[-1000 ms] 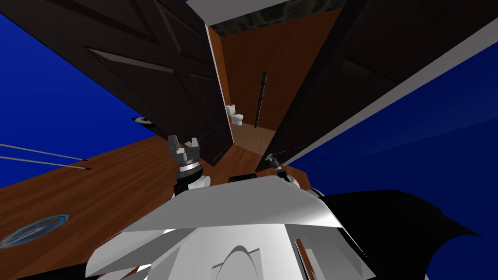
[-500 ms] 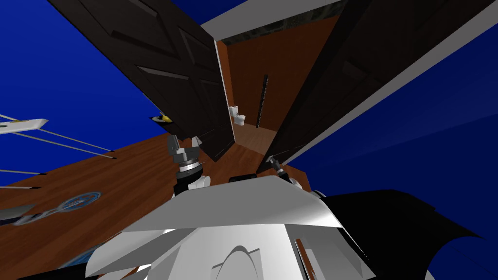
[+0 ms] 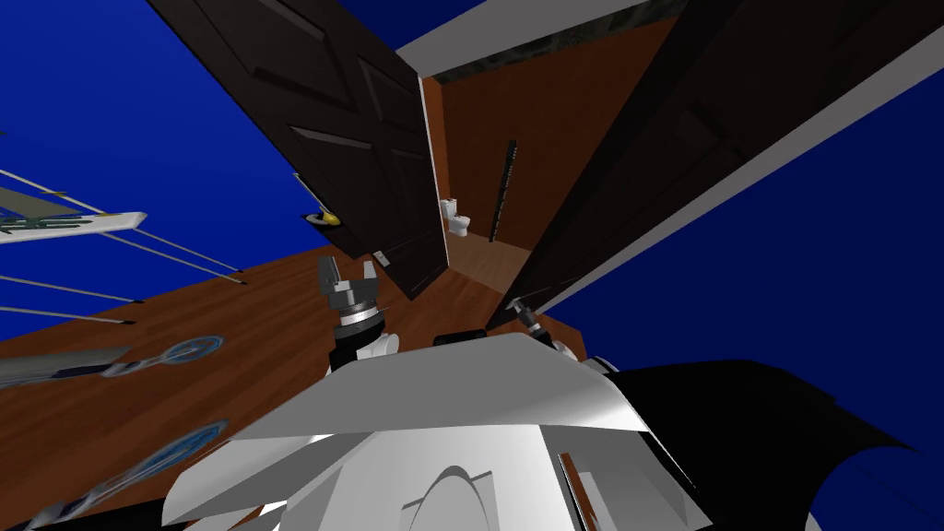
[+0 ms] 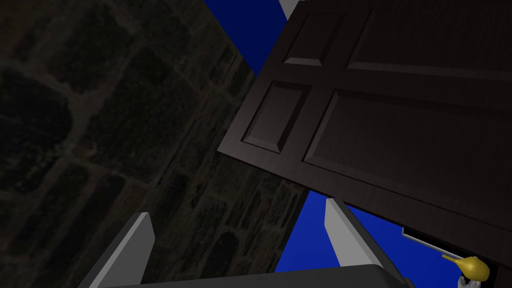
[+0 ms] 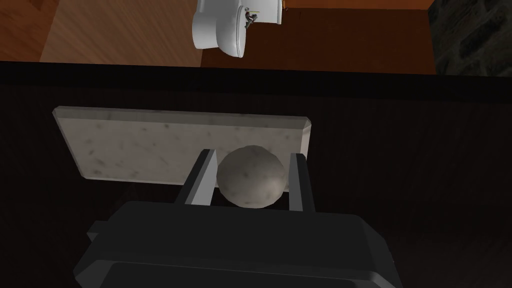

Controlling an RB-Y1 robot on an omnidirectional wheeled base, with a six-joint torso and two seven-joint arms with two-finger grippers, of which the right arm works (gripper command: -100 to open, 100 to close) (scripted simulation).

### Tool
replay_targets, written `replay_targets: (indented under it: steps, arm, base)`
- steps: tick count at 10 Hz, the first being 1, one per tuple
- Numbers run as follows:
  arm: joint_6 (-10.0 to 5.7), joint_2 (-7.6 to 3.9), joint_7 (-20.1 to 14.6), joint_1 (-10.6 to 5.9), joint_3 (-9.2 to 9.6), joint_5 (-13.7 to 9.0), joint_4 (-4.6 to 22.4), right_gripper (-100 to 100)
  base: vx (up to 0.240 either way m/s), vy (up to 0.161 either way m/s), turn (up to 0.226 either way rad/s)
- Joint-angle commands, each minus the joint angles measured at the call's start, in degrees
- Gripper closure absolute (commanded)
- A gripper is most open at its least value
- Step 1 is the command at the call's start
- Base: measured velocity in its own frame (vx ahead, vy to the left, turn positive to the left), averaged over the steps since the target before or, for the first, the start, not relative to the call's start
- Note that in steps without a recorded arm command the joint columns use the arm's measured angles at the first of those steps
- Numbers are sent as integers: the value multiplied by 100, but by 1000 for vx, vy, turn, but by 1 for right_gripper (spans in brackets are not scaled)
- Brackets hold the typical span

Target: Pull the door open

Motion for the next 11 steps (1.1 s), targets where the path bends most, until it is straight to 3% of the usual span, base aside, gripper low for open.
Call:
replay_targets:
  steps: [1, 3, 4, 5, 9, 10, 11]
  arm:
    - [-226, -48, -13, 119, 42, 9, 93, 100]
    - [-226, -48, -13, 119, 42, 9, 93, 100]
    - [-474, -79, -27, 106, 69, 14, 319, 100]
    - [-474, -79, -27, 106, 69, 14, 319, 100]
    - [-979, -143, -54, 80, 126, 23, 777, 100]
    - [-814, -143, -54, 147, 126, 23, 231, 100]
    - [-679, -143, -54, 243, 126, 23, -65, 100]
  base:
    - [-143, -65, 156]
    - [-91, -43, 21]
    - [-79, -33, 101]
    - [-77, -37, 86]
    - [-92, -48, 91]
    - [-89, -57, 1]
    - [-39, -29, -8]
